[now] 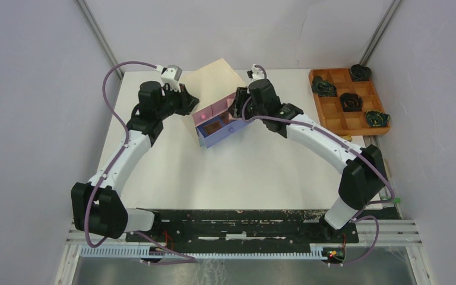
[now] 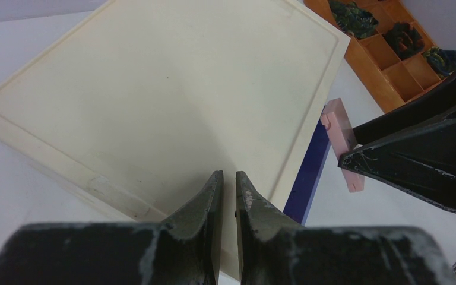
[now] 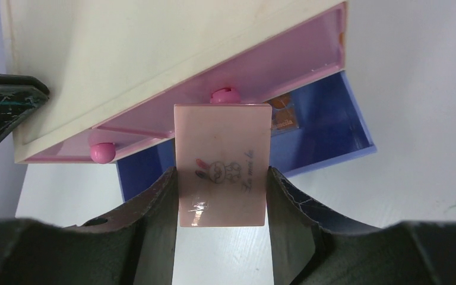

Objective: Organize the makeup
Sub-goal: Place the makeup in the drawer.

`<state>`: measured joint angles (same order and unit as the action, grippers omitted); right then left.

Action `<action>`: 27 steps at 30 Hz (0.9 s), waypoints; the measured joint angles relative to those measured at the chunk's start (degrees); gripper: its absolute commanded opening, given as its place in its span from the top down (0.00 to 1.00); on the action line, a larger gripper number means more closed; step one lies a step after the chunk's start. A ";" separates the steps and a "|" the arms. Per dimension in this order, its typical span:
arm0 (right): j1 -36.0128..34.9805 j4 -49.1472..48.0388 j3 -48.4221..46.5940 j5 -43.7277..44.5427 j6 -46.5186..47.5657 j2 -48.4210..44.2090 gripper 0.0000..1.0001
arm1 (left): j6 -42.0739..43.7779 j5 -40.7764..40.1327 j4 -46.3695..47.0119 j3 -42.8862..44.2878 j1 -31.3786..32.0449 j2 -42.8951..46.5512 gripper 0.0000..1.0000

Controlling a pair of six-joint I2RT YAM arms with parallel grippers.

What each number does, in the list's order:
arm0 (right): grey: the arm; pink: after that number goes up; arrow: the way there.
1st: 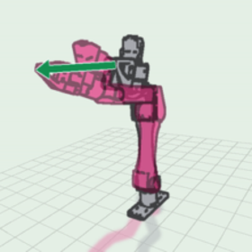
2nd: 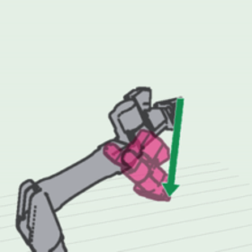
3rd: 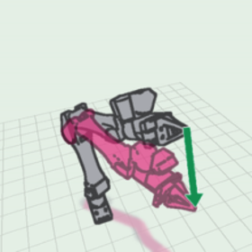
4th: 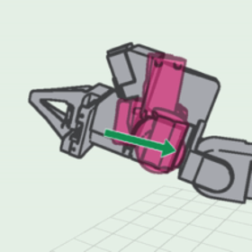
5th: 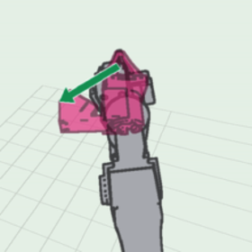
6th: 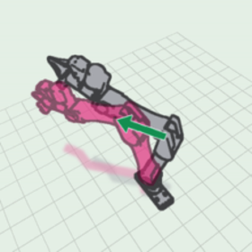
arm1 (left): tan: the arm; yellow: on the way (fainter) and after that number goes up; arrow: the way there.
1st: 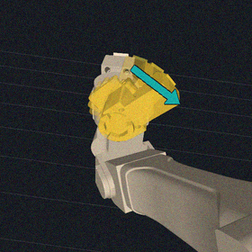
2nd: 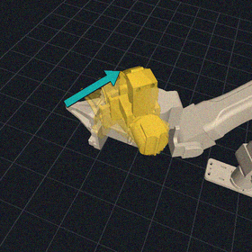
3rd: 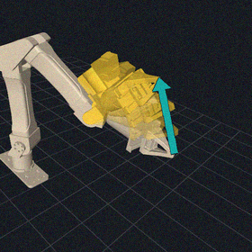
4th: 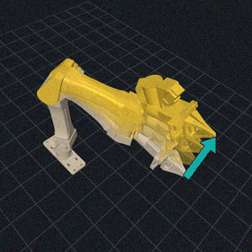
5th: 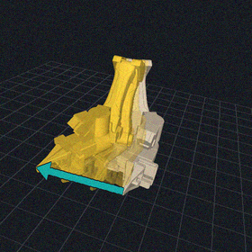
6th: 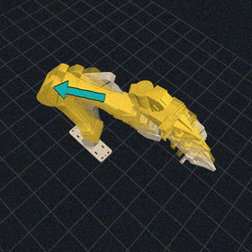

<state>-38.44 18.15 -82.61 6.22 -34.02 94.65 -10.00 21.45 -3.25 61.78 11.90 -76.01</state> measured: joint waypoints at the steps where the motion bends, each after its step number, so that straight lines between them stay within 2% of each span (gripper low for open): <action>1: -0.35 -1.77 0.96 0.11 -0.57 0.00 0.99 | 0.00 0.04 0.09 -0.04 0.00 0.00 0.80; 9: -3.89 -19.56 10.21 1.49 -3.74 0.00 0.99 | 0.00 0.11 0.35 -0.15 -0.04 0.00 0.80; 14: -5.66 -28.61 14.43 1.62 -5.07 0.52 0.89 | 0.00 0.11 0.50 -0.24 -0.22 0.00 0.80; 16: -6.27 -30.42 14.62 1.53 -5.20 1.38 0.79 | 0.00 0.09 0.57 -0.24 -0.22 0.00 0.80; 18: -6.97 -32.22 14.62 1.60 -5.22 2.49 0.63 | 0.00 0.09 0.59 -0.24 -0.31 0.00 0.80; 22: -7.23 -33.53 14.62 1.81 -5.18 3.87 0.38 | 0.00 0.09 0.59 -0.24 -0.42 0.00 0.80; 27: -7.89 -34.80 15.04 3.61 -4.07 3.93 0.29 | -0.02 0.13 0.57 -0.24 -0.44 0.00 0.80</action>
<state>-46.33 -16.64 -67.57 9.82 -38.09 98.59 -10.02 21.58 -2.68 61.54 11.46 -76.01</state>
